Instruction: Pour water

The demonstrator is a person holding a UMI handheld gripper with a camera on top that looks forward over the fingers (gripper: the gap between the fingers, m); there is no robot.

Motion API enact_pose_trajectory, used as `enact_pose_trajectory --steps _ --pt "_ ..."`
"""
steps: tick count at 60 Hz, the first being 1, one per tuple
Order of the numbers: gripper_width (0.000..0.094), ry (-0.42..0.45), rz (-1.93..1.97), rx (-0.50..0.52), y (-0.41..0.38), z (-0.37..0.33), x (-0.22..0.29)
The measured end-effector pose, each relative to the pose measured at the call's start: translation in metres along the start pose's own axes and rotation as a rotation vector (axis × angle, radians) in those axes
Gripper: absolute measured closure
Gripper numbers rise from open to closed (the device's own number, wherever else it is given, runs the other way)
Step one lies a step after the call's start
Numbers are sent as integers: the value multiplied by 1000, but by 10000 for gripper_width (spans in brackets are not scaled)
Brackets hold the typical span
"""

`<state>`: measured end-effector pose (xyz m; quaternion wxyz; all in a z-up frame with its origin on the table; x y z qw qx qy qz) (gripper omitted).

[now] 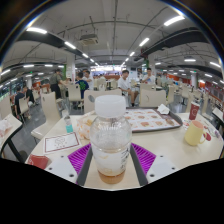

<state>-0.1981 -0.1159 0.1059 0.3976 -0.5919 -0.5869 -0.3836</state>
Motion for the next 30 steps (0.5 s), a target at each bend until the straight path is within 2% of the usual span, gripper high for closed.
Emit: enact_pose_trajectory --steps 3,9,16,23,30 --pt "368 15 -4 11 0 8 0" --pt "420 50 -27 32 -2 11 1" --pt "520 43 -24 42 2 11 1" --pt "524 15 -10 60 2 9 7" --pt "525 36 119 110 12 -4 36"
Point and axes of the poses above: the point between the fingertips, and its own axes, seen from behind it with the camera up: y to the right, x up, z forward, the way the camera looks, the point moved 9 cm from there along -z, backward, against the way the camera looks, and after that the axes turned 1 degree about -x, right-handed, at the moved point
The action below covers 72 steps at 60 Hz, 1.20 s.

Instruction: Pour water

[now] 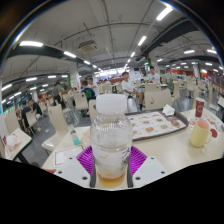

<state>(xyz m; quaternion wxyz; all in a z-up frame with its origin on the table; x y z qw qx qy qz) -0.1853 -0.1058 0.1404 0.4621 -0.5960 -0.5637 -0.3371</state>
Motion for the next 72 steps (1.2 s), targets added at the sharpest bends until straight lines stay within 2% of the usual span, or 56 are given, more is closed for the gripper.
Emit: enact_pose_trajectory --steps 11,18,24,38,44,51,61,66,72 --pt "527 33 456 183 33 -17 80" --pt "527 51 785 297 81 -28 123" --pt "528 42 1084 364 135 -20 138" --pt "528 -45 1660 468 227 10 122" --pt "528 -88 1843 469 251 21 104" --pt "529 -147 1845 443 259 28 91" --pt "528 -203 1680 430 261 27 98" --pt "528 -191 1483 420 265 17 115" --pt "528 -125 1187 388 277 7 148"
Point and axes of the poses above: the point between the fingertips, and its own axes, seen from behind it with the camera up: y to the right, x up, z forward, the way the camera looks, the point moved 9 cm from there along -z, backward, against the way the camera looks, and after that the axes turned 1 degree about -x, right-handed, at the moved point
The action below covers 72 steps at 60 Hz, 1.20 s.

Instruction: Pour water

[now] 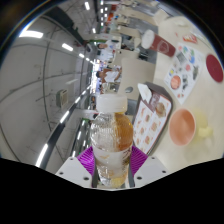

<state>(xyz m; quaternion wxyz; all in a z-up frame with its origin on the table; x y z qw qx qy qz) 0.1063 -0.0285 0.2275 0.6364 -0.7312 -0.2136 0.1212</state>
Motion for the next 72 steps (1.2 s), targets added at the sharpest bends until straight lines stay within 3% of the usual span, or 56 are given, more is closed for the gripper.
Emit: enact_pose_trajectory --steps 14,24,36,50,56,66,68,71,72 --pt "528 195 -732 -101 -57 -56 87" --pt "527 316 -1115 -321 -15 -87 152" --pt "527 290 -1301 -546 86 -114 194" --pt "522 252 -1257 -628 169 -123 198" --pt "508 290 -1248 -605 174 -128 195" --pt "357 271 -1226 -629 176 -128 194" --pt "281 256 -1204 -653 176 -132 194" --pt "69 240 -1183 -674 169 -137 192" --pt "88 234 -1177 -687 167 -140 192"
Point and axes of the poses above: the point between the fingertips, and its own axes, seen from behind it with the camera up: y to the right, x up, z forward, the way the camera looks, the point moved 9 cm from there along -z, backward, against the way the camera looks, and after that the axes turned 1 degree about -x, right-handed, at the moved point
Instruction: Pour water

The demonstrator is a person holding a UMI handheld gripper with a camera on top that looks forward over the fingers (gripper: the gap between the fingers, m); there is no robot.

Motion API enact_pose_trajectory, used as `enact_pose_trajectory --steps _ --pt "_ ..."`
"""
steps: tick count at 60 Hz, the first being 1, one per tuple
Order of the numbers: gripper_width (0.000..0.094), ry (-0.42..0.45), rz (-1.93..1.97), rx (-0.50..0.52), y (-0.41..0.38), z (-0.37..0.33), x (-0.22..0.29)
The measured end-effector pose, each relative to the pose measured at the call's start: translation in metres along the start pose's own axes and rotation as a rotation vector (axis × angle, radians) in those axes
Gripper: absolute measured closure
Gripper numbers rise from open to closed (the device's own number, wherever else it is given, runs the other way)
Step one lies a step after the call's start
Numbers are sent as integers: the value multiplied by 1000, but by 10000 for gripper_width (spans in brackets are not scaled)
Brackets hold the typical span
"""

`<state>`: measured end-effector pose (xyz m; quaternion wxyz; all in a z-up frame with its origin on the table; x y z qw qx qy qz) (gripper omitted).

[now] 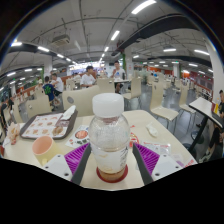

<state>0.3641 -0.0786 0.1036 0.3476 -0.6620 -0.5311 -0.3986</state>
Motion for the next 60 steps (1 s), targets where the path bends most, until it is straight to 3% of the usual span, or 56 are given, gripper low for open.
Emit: enact_pose_trajectory --steps 2,7,26,42,60 --pt "120 -22 -5 -14 2 -8 1" --pt "84 -63 -28 -54 0 -30 0" --pt "91 -207 11 -49 -60 -183 -5" --pt "87 -198 -35 -73 -97 -269 -6" --pt "90 -173 -56 -55 -119 -293 -5"
Point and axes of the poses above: the point between the fingertips, and its own axes, seen from behind it with the camera up: y to the right, x up, z forward, the way the camera looks, the point moved 9 cm from there along -z, backward, against the way the camera looks, and after that the axes turned 1 degree about -x, right-handed, at the moved point
